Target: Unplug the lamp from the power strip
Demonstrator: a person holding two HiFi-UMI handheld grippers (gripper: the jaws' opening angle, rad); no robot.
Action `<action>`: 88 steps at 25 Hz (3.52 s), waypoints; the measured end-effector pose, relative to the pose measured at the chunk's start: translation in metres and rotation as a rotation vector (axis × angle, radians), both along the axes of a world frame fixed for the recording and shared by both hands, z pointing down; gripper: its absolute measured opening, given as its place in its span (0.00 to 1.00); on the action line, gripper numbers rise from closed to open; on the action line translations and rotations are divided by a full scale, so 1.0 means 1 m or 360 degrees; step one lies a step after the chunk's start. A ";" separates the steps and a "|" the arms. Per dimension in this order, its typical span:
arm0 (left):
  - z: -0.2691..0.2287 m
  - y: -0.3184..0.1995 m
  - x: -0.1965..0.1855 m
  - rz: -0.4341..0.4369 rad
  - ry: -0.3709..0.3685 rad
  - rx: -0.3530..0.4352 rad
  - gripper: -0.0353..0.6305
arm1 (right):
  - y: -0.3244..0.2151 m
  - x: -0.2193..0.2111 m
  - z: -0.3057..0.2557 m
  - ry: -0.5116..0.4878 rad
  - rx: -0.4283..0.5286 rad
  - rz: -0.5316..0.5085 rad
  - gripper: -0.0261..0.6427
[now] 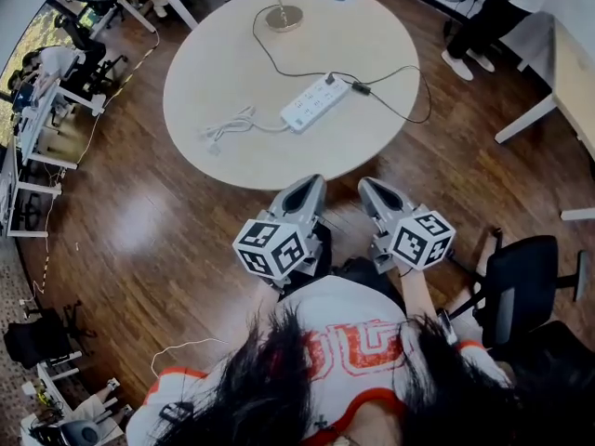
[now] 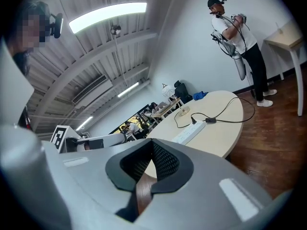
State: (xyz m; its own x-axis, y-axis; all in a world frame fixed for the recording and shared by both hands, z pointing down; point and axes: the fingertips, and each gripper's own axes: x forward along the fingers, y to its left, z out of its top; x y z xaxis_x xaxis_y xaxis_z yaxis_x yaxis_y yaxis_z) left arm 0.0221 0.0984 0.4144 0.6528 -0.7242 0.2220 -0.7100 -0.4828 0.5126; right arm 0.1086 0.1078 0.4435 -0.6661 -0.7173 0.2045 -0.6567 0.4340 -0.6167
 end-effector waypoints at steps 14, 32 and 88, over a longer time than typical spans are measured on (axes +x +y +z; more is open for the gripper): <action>0.002 -0.111 -0.059 0.0125 0.0008 -0.0008 0.05 | -0.098 -0.052 -0.007 0.0075 -0.0021 0.0140 0.04; 0.084 -0.136 -0.026 0.0537 -0.0131 -0.0270 0.05 | -0.117 -0.046 0.016 0.0137 -0.0178 0.0386 0.04; 0.215 -0.248 0.009 0.0198 -0.0695 -0.0826 0.05 | -0.283 -0.035 0.176 0.1371 -0.0043 -0.0325 0.23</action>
State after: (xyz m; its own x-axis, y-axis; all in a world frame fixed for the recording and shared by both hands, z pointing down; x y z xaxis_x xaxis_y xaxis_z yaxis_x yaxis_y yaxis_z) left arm 0.0313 -0.1494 0.6298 0.4958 -0.3788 0.7815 -0.8594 -0.3435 0.3788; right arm 0.0739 -0.1754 0.6190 -0.3874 -0.5889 0.7093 -0.8090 0.5861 0.0448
